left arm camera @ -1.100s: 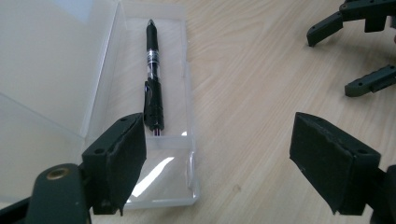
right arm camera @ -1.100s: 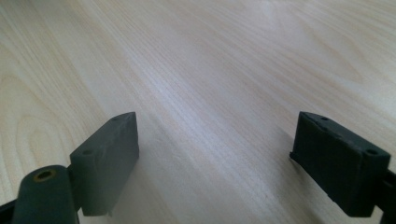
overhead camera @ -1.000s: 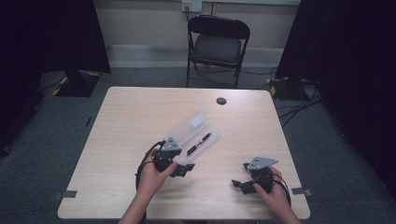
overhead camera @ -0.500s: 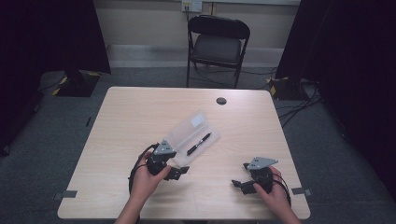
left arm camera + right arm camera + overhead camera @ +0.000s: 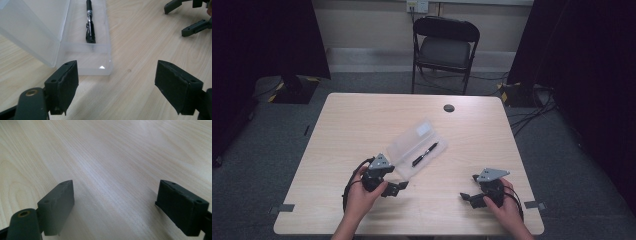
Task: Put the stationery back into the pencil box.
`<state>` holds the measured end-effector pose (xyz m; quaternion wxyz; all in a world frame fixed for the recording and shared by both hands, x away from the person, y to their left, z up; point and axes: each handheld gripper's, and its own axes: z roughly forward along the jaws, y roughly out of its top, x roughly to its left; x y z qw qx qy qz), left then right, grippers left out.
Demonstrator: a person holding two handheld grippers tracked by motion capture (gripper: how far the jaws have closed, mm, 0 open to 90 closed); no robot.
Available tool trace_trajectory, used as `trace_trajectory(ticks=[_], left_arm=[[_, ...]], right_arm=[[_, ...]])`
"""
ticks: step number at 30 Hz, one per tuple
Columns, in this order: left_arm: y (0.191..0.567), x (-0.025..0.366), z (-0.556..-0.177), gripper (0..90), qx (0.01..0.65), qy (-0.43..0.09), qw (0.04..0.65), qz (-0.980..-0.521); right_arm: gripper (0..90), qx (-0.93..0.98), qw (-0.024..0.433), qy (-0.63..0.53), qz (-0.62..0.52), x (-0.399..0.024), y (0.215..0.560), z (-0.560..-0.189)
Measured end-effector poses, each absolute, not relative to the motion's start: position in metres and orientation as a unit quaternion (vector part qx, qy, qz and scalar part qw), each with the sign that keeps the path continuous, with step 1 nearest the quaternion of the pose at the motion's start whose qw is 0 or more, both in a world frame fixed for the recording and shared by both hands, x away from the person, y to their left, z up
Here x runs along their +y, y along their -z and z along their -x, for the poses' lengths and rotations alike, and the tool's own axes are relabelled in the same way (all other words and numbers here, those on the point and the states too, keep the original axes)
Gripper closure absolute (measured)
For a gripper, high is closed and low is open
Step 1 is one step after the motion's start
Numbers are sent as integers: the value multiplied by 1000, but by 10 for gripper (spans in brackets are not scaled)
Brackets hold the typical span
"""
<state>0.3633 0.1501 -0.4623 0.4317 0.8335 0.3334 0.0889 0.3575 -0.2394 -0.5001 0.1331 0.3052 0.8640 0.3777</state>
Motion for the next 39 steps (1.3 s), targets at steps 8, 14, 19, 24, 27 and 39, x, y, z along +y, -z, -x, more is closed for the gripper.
trace_trajectory(ticks=[8,14,19,24,27,39], left_arm=[[465,160,-358,192,338,-89,434,-830],[466,166,-356,192,343,-93,432,-829],[471,170,-355,193,343,-92,433,-828],[477,180,-354,196,354,-93,430,-825],[478,183,-354,197,357,-93,432,-823],[484,199,-350,197,362,-99,432,-820]], right_arm=[[137,864,133,-378,-305,-239,500,-358],[137,864,133,-378,-305,-239,500,-358],[137,864,133,-378,-305,-239,500,-358],[137,864,133,-378,-305,-239,500,-358],[137,864,133,-378,-305,-239,500,-358],[137,864,133,-378,-305,-239,500,-358]])
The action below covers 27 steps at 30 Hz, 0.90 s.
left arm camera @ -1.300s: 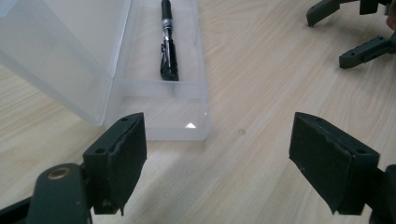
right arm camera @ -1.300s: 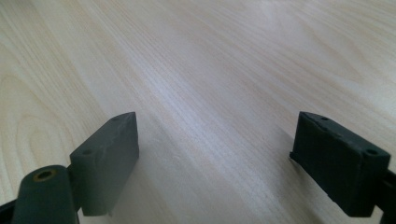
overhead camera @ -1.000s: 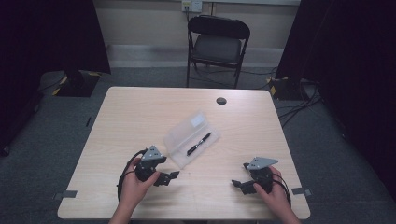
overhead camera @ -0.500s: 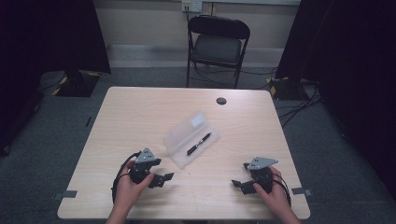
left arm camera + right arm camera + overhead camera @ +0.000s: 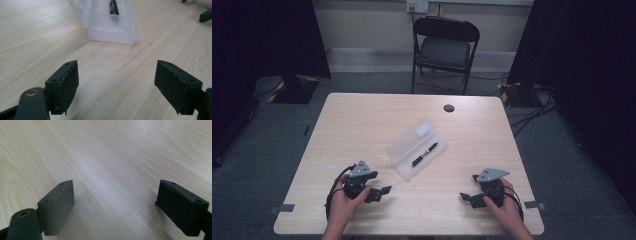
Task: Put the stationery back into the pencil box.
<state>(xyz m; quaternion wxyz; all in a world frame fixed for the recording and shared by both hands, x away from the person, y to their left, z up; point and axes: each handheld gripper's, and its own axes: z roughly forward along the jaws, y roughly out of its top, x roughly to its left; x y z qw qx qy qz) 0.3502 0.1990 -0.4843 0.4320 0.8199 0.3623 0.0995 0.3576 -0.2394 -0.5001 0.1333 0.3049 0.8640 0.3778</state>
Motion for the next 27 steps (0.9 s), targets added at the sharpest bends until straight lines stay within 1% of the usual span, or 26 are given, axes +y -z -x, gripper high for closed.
trace_trajectory(ticks=[8,18,27], left_arm=[[487,211,-350,197,371,-98,442,-811],[497,225,-350,196,377,-103,425,-816],[501,227,-347,185,375,-124,405,-824]], right_arm=[[137,864,133,-378,-306,-239,500,-357],[137,864,133,-378,-305,-239,500,-358],[137,864,133,-378,-305,-239,500,-358]])
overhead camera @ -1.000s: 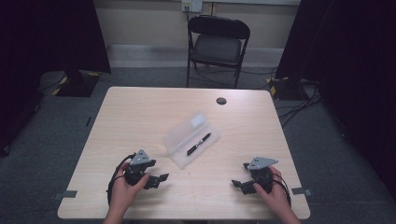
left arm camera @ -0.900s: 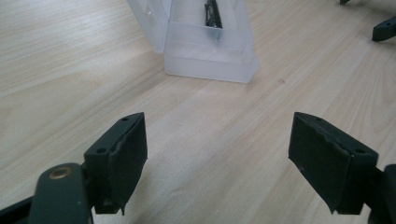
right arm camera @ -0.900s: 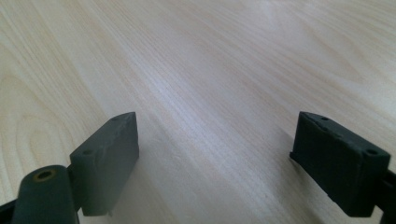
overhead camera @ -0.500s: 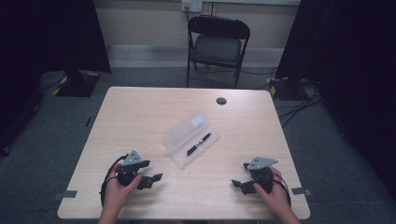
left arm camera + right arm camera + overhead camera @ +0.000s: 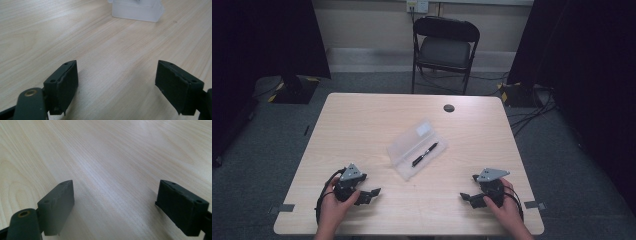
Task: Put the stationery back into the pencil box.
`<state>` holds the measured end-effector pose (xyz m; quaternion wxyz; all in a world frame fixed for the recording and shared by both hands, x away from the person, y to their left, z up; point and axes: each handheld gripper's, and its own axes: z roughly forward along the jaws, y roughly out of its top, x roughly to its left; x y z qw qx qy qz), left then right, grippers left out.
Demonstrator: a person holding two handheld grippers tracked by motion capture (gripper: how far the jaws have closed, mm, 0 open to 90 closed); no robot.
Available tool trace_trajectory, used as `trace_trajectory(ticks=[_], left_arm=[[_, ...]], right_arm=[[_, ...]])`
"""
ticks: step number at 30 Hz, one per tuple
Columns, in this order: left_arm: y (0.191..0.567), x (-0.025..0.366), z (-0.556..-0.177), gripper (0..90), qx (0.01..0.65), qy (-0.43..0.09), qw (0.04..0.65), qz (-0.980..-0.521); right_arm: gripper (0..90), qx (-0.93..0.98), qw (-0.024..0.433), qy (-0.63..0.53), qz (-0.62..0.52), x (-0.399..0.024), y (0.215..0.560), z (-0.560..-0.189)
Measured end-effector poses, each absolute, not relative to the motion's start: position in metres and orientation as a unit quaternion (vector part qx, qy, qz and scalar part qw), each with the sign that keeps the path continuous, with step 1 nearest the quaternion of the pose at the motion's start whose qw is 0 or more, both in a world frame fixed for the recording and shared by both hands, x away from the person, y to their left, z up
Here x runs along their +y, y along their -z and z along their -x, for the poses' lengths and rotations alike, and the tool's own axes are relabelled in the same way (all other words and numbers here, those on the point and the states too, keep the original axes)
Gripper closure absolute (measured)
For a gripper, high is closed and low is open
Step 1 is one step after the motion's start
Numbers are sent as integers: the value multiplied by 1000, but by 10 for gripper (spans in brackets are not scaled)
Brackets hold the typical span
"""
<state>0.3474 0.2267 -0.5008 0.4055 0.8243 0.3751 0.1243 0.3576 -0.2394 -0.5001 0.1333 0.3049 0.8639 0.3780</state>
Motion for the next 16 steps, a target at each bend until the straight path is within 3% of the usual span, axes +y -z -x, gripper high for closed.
trace_trajectory(ticks=[16], left_arm=[[502,223,-347,148,340,-144,378,-849]], right_arm=[[137,864,133,-378,-305,-239,500,-358]])
